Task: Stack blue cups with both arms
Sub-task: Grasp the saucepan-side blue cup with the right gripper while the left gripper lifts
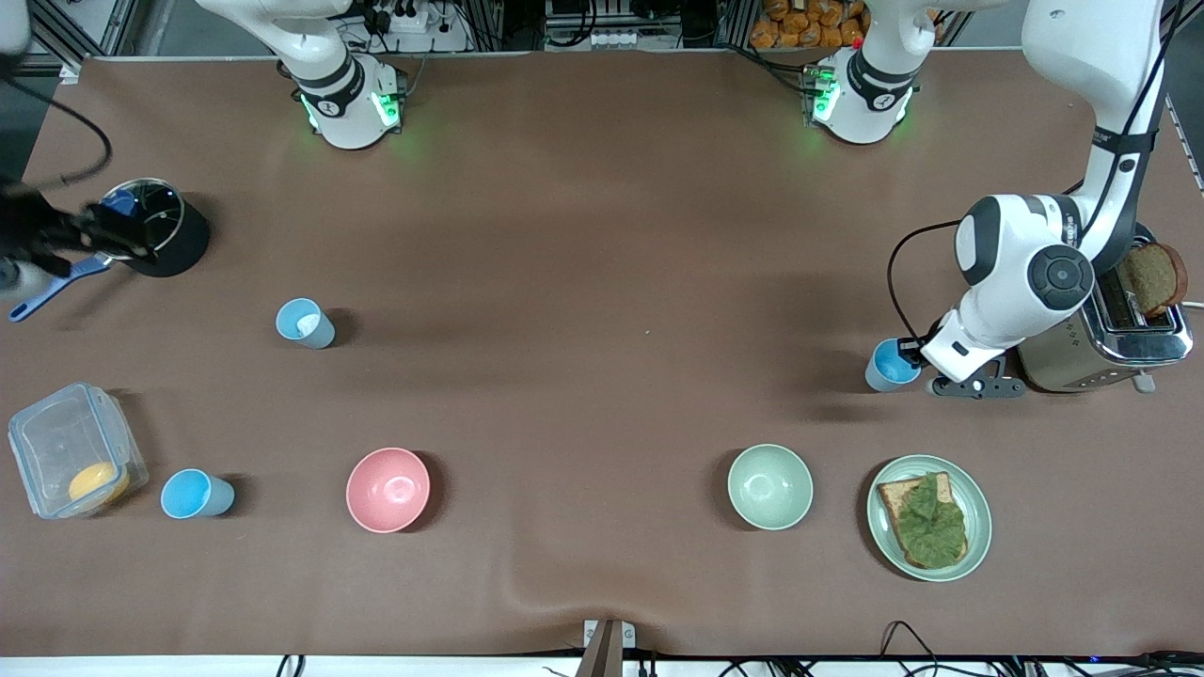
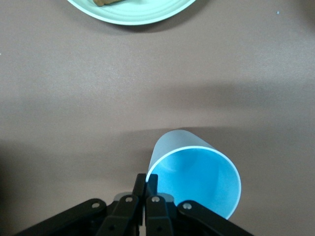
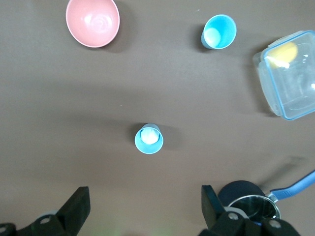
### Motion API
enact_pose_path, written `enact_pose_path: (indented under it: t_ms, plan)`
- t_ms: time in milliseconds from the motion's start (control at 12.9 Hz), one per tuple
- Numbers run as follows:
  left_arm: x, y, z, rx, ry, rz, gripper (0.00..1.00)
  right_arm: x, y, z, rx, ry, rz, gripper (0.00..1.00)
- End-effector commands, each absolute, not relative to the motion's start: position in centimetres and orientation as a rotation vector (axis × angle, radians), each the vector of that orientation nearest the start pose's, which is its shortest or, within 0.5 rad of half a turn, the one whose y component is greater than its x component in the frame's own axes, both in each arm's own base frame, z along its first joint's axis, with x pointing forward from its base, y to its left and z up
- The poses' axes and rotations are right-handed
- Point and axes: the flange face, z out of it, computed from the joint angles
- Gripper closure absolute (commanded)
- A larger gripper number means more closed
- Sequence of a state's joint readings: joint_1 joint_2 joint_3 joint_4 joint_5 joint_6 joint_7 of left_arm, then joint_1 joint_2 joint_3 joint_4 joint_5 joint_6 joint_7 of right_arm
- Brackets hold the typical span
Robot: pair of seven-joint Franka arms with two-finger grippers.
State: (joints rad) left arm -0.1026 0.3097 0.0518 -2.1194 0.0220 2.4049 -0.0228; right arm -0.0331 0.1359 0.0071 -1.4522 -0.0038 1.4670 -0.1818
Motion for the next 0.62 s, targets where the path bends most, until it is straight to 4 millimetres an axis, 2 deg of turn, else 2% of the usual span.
enact_pose_path:
  t_ms: [0, 155, 311, 544]
  plan:
    - [57.3, -3.4, 26.3, -3.118, 0.064, 0.036, 1.00, 59.0, -1.6, 58.7, -3.103, -0.251, 0.215, 0.00]
    - [57.3, -3.5, 26.3, -3.118, 0.066, 0.036, 1.00, 59.1, -1.2, 57.3, -3.101, -0.279, 0.257, 0.00]
    - [57.3, -3.5, 26.3, -3.118, 0.066, 0.036, 1.00, 59.3, -1.7, 53.1, -3.079, -0.265, 0.371, 0.00]
    - [57.3, -3.5, 26.3, -3.118, 0.066, 0.036, 1.00, 59.2, -2.9, 50.9, -3.074, -0.242, 0.396, 0.00]
